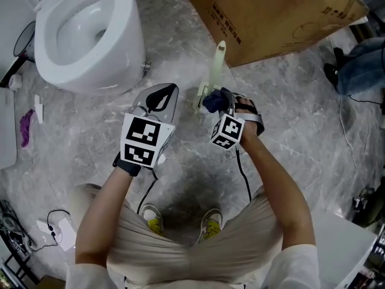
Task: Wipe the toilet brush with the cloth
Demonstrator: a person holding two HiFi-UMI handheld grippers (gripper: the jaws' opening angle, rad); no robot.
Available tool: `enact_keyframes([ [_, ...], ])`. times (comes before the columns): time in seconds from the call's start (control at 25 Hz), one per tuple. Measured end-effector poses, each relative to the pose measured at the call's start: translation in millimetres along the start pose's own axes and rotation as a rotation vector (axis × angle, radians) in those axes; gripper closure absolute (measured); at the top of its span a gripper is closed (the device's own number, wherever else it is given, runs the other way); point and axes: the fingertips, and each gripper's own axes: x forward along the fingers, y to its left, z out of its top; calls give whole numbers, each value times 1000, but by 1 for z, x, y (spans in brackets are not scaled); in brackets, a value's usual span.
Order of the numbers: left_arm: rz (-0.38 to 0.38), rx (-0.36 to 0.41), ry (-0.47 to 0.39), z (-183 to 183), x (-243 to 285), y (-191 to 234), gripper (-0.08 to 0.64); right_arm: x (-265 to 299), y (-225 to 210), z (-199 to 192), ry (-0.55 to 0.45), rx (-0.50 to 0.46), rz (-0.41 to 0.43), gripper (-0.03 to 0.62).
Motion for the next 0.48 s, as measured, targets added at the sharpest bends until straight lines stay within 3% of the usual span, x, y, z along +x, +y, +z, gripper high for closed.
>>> enact_keyframes([
  [0.48,36,-23,5,-4,-12,18,560,38,22,-12,94,-81,45,449],
])
